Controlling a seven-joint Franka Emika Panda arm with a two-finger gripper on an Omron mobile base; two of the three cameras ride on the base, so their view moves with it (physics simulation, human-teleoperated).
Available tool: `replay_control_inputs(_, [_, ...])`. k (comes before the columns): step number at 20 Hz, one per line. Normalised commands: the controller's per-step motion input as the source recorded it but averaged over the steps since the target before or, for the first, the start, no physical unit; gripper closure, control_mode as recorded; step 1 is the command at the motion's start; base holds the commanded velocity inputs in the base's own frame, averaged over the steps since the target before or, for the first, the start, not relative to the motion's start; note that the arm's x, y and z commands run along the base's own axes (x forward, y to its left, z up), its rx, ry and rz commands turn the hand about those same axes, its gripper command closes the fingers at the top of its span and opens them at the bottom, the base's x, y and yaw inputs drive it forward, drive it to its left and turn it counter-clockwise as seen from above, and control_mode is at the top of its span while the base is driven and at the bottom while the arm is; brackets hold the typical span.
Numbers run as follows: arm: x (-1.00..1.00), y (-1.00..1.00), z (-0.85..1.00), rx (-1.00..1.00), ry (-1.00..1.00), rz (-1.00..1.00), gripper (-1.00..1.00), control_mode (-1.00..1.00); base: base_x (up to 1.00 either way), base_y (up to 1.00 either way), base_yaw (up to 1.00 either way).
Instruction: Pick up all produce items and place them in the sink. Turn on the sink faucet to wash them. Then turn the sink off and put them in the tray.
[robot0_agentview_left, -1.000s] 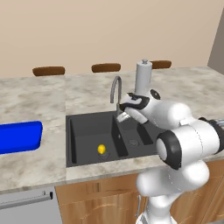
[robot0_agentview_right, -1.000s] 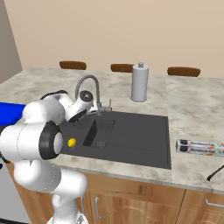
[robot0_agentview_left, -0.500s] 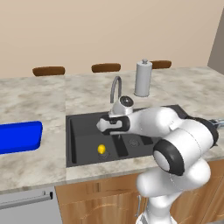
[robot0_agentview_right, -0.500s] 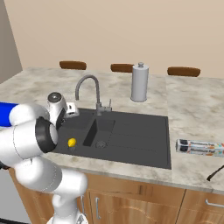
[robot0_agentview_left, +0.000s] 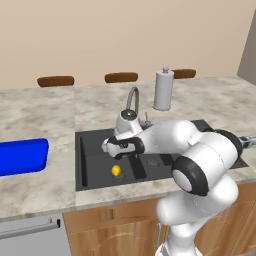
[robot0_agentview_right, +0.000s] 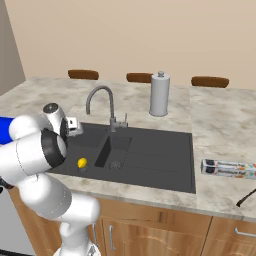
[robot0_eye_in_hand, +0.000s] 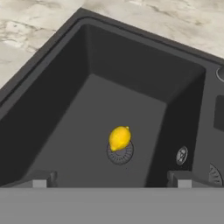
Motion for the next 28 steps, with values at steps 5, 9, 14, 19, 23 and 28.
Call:
replay_control_inputs(5, [-0.13, -0.03, -0.24, 0.00, 0.01, -0.09, -1.00, -1.00, 0.00, 0.00, 0.00])
replay_control_inputs(9, [-0.08, -0.04, -0.24, 0.00, 0.01, -0.17, -1.00, -1.00, 0.00, 0.00, 0.00])
replay_control_inputs(14, [-0.02, -0.01, -0.19, 0.00, 0.04, -0.18, -1.00, -1.00, 0.00, 0.00, 0.00])
replay_control_inputs(19, [0.00, -0.12, -0.11, 0.01, 0.02, -0.05, -1.00, -1.00, 0.00, 0.00, 0.00])
replay_control_inputs(23, [0.00, -0.08, -0.15, 0.02, 0.00, 0.00, -1.00, -1.00, 0.00, 0.00, 0.00])
replay_control_inputs(28, [0.00, 0.00, -0.23, 0.01, 0.00, -0.02, -1.00, -1.00, 0.00, 0.00, 0.00])
